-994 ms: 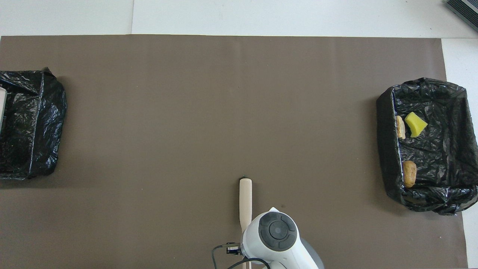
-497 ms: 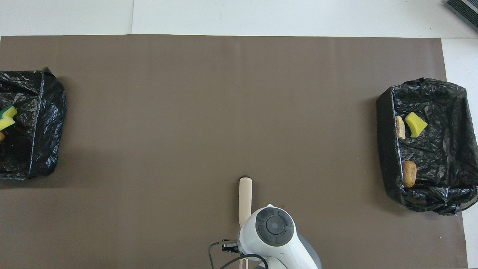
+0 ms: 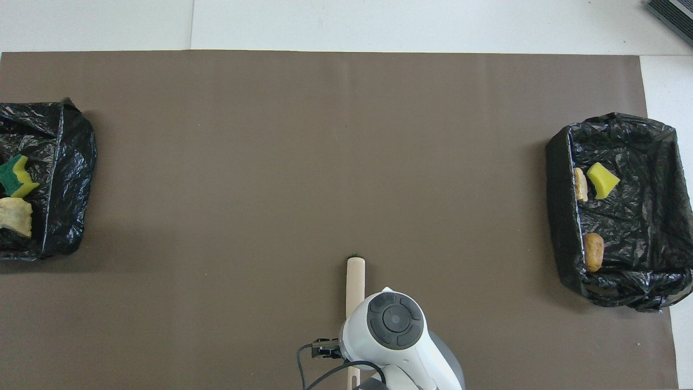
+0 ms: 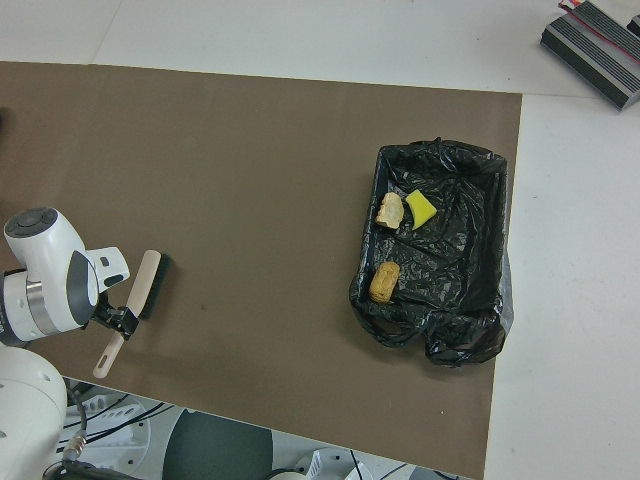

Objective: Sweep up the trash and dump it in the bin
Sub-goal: 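Bring the empty dustpan back and lower it onto the mat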

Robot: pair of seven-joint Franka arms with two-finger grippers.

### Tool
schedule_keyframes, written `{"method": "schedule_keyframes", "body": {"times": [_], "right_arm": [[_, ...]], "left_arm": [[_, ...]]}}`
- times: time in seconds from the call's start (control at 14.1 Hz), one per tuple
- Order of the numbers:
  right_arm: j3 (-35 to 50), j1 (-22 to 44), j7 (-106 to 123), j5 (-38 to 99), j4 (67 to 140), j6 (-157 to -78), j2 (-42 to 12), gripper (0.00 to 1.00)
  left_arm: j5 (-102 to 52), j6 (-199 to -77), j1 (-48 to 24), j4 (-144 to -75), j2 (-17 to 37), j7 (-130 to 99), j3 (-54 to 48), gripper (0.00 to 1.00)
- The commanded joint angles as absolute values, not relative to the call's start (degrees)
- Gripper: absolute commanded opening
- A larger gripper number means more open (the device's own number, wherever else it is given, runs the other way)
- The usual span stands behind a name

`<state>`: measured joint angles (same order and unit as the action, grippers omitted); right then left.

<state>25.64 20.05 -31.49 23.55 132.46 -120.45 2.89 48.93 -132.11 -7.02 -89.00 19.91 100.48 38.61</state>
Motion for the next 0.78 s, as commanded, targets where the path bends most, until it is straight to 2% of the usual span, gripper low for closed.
{"method": "schedule_keyframes", "body": {"times": [0.0, 0.21, 0.43, 0.71], "right_arm": [[25.75, 17.06, -29.97, 19.53, 130.0, -119.97, 3.25, 1.0], [25.75, 10.83, -28.49, 14.61, 126.66, -120.68, 0.18, 1.0], [25.75, 5.03, -26.11, 10.47, 122.79, -119.88, 0.18, 1.0], [25.75, 1.24, -25.14, 4.5, 119.98, -118.74, -0.18, 1.0]], "left_arm": [[50.89, -128.77, -6.85, -89.12, 15.75, 100.28, 37.27, 0.0], [50.28, -121.66, -6.33, -89.82, 13.45, 99.41, 28.24, 0.0], [47.39, -114.9, -6.24, -90.53, 12.57, 94.59, 19.71, 0.0], [39.74, -106.81, -6.24, -90.62, 13.18, 82.83, 10.05, 0.0]]}}
